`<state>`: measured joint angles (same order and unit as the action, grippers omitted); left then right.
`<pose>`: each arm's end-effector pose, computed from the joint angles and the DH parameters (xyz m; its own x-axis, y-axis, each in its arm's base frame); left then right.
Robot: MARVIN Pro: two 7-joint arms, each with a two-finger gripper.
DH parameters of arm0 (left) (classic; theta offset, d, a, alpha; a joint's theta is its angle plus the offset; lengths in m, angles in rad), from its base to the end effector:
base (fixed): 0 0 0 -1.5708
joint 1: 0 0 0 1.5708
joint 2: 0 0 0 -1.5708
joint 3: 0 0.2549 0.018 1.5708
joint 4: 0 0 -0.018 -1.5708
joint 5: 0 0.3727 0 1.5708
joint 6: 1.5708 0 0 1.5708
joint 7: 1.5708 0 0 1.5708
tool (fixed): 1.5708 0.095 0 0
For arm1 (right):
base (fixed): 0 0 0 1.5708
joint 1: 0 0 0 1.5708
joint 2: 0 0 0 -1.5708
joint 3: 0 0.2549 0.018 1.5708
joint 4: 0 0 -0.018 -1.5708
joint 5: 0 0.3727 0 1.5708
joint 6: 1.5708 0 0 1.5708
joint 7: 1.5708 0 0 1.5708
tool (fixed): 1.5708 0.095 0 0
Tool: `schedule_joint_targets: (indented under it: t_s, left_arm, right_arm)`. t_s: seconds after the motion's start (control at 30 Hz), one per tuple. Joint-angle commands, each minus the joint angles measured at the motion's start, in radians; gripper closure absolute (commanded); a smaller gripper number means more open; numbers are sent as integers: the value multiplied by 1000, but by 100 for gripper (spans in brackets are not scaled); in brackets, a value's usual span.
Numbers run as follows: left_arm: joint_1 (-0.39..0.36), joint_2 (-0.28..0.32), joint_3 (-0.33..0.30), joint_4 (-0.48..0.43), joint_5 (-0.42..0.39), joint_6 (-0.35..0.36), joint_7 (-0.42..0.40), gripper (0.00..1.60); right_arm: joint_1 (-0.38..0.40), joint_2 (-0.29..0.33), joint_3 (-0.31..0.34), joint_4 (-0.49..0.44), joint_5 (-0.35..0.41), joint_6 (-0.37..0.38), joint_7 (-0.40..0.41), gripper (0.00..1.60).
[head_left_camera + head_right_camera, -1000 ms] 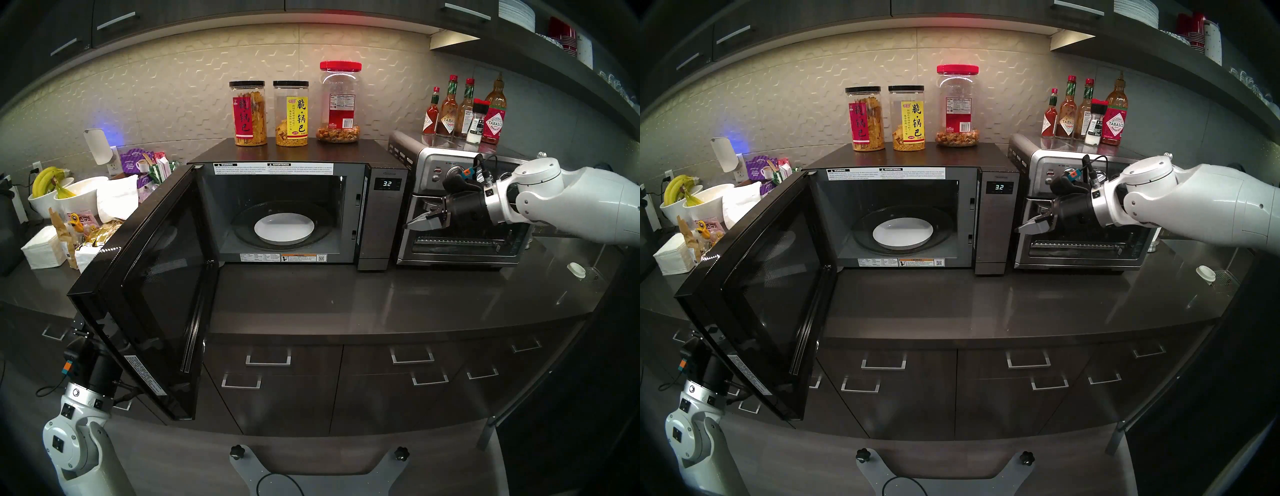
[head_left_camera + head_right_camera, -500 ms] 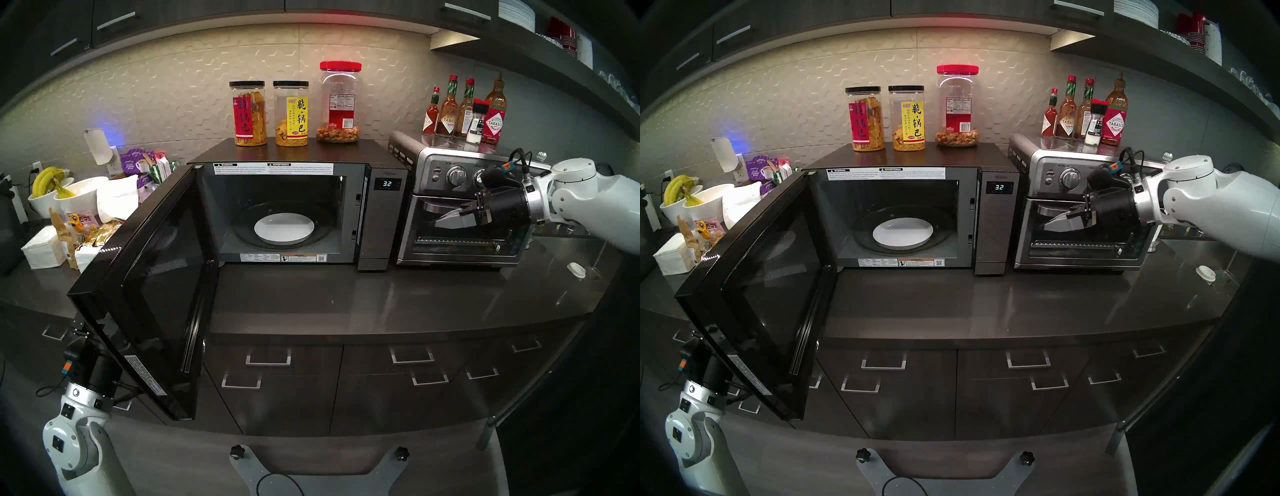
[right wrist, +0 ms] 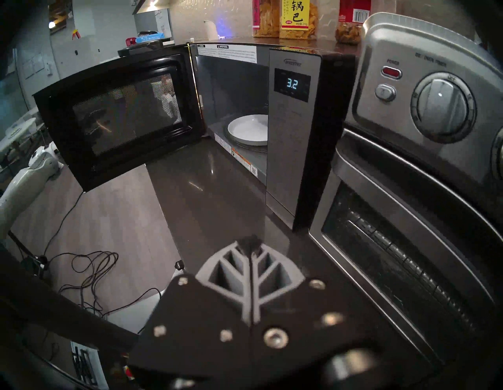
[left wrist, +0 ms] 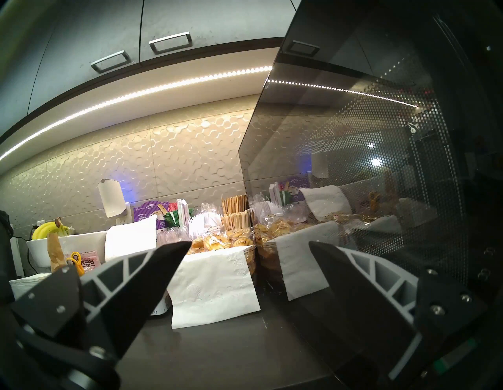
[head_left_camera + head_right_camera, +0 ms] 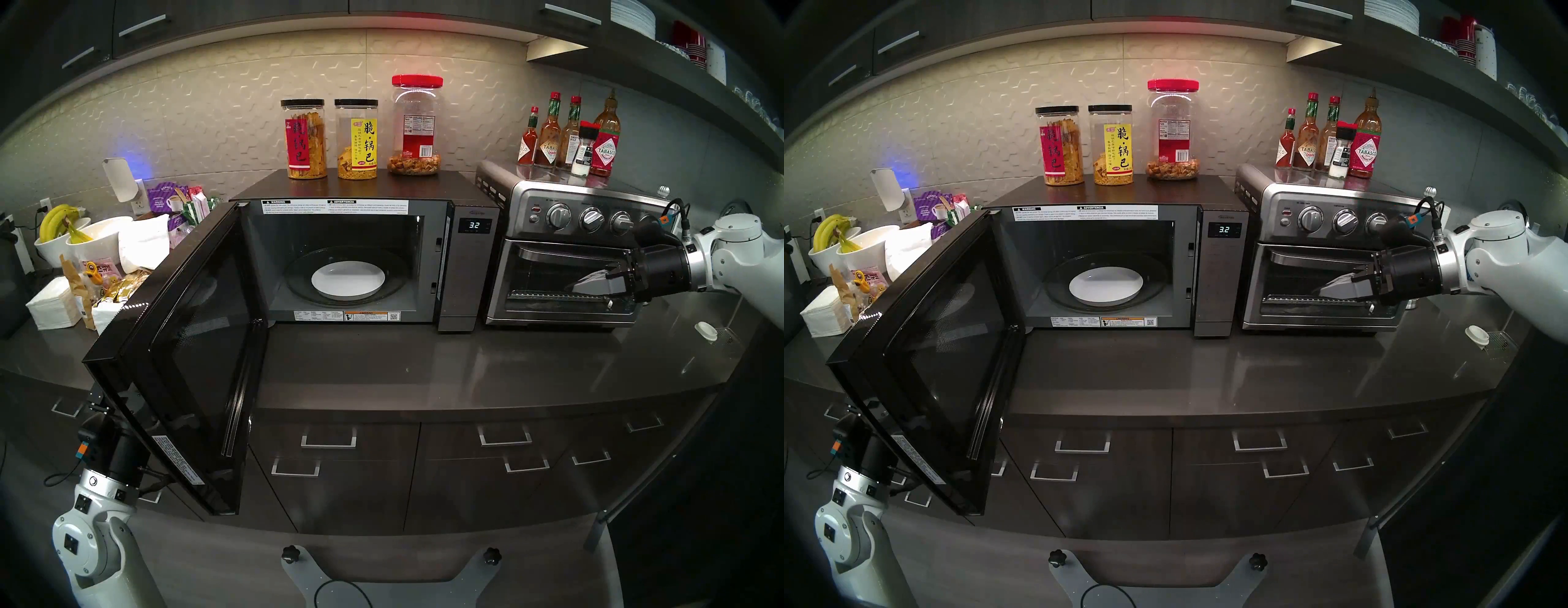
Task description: Open the microwave, put the plate inside, and close the door
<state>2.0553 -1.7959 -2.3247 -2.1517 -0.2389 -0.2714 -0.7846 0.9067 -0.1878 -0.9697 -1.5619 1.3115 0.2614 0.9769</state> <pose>0.2560 0.2066 -0.1905 -0.2903 -0.1884 0.9382 0.0019 -0.9805 -0.1964 0.4606 -0.1589 -0.0343 0.2807 0.4123 0.8667 0.8548 -0.5181 -0.0304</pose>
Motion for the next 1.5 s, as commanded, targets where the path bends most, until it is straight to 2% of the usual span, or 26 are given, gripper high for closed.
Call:
schedule_joint_targets:
  t_s: [0.0,0.03,0.07,0.13,0.27,0.37,0.4,0.43,0.47,0.8,1.47]
  left_arm:
    - [1,-2,1,-20,-2,-2,-1,0]
    - [1,-2,1,-20,-2,-2,-1,0]
    - [1,-2,1,-20,-2,-2,-1,0]
    - [1,-2,1,-20,-2,-2,-1,0]
    - [1,-2,1,-20,-2,-2,-1,0]
    - [1,-2,1,-20,-2,-2,-1,0]
    - [1,-2,1,-20,-2,-2,-1,0]
    - [1,-2,1,-20,-2,-2,-1,0]
    - [1,-2,1,-20,-2,-2,-1,0]
    - [1,-2,1,-21,-2,-2,-1,0]
    - [2,-2,1,-21,-2,-2,-1,0]
  right_arm:
    - [105,46,-21,-7,0,-8,31,160]
    - [113,50,-28,-8,-1,-8,34,160]
    - [117,52,-31,-9,-1,-9,35,128]
    - [132,58,-44,-10,-4,-9,39,106]
    - [157,66,-66,-10,-6,-11,49,88]
    - [175,71,-82,-11,-6,-10,53,83]
    - [181,72,-87,-12,-6,-9,54,53]
    - [187,74,-93,-12,-5,-8,56,34]
    - [194,75,-100,-12,-4,-7,59,0]
    - [259,86,-168,-3,-4,-5,109,0]
    - [354,88,-264,-8,-2,-7,115,0]
